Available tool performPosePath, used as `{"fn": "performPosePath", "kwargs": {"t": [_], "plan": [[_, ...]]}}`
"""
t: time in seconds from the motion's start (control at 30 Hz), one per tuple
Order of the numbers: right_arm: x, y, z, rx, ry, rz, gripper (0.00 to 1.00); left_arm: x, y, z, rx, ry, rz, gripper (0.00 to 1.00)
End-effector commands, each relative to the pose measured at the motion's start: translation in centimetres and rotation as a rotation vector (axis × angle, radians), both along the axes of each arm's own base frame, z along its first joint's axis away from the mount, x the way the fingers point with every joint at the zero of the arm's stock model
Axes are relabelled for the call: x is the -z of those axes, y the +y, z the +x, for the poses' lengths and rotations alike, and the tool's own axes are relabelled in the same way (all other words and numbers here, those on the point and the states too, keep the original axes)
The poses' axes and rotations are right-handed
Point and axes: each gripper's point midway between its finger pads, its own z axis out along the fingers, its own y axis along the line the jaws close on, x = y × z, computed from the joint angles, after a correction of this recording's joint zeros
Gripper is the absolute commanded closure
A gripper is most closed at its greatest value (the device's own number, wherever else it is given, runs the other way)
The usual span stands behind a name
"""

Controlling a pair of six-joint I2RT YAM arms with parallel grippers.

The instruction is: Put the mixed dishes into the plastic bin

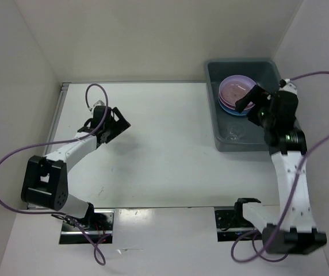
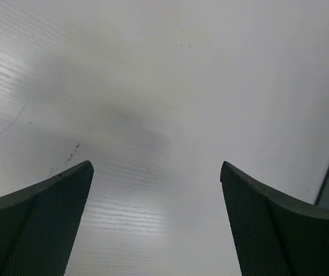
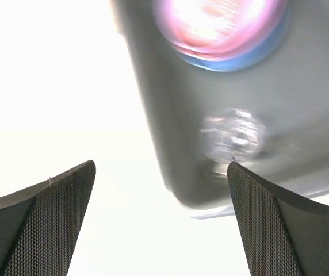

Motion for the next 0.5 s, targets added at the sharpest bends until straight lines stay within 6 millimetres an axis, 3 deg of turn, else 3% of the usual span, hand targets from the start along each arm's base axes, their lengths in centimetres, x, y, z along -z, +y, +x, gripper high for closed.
{"fn": "performPosePath", "kwargs": {"t": [0.0, 0.2, 0.33, 0.43, 0.47], "plan": [[-3.5, 5.3, -3.2, -0.264, -0.176, 0.111, 0.0, -1.2, 1.0, -0.4, -0.014, -0.047, 0.039, 0.02], [1.9, 11.4, -8.1, -0.593, -0.034, 0.243, 0.0, -1.6, 1.4, -2.1, -0.036, -0.051, 0.029, 0.02], [5.0, 13.3, -10.5, -0.67, 0.032, 0.265, 0.0, -1.7, 2.2, -3.6, -0.079, -0.051, 0.027, 0.0], [5.9, 13.8, -11.2, -0.696, 0.054, 0.28, 0.0, -2.7, 3.0, -4.4, -0.13, -0.092, 0.017, 0.0], [5.9, 13.8, -11.2, -0.696, 0.055, 0.28, 0.0, -4.1, 3.4, -4.9, -0.146, -0.132, 0.019, 0.0]]}}
